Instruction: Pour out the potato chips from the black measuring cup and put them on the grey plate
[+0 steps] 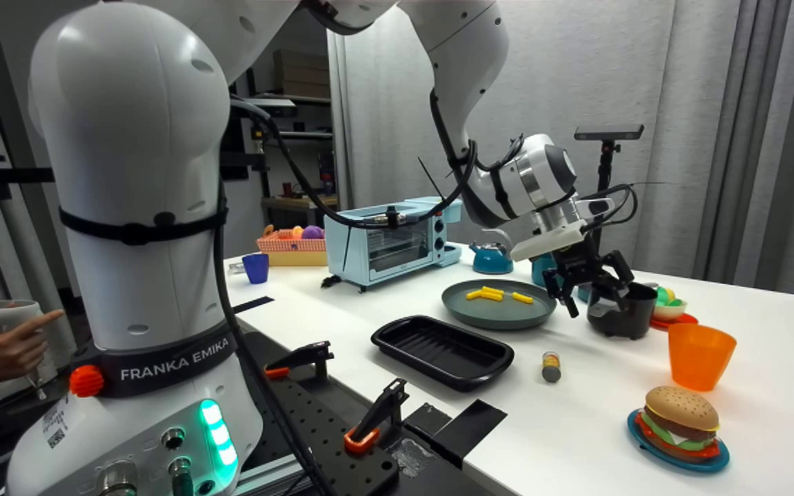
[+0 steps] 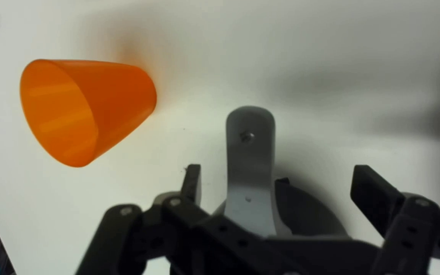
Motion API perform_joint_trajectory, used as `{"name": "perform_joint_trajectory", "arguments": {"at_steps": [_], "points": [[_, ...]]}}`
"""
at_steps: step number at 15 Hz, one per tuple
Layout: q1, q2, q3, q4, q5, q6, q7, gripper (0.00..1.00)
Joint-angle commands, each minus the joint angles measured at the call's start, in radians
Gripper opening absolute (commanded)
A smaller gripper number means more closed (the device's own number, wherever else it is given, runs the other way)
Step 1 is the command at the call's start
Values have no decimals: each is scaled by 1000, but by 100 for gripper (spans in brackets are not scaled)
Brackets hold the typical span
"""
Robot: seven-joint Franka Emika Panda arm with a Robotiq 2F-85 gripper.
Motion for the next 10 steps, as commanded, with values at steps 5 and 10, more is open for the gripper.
{"name": "perform_joint_trajectory", "arguments": {"at_steps": [5, 10], "points": [[57, -104, -84, -117, -3, 35, 7, 100], [92, -216, -102, -195, -14, 9, 18, 100]]}}
